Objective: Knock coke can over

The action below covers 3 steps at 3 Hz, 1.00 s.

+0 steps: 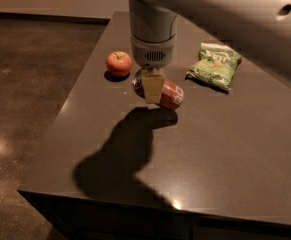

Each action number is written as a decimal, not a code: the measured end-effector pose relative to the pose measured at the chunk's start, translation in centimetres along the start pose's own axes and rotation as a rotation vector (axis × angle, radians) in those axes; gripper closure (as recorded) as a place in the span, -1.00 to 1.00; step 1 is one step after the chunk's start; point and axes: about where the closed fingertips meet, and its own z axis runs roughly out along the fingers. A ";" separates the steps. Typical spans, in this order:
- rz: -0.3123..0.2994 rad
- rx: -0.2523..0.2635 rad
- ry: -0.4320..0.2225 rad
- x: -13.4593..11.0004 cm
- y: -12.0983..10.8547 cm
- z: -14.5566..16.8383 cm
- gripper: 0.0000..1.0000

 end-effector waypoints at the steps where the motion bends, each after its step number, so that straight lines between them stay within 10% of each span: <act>1: -0.024 -0.029 0.050 0.3 0.3 1.3 -0.26; 3: -0.076 -0.101 0.111 0.4 1.8 4.0 -1.00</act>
Offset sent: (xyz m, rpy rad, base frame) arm -0.0068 -0.0140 -0.0374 -0.1612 0.1055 0.0315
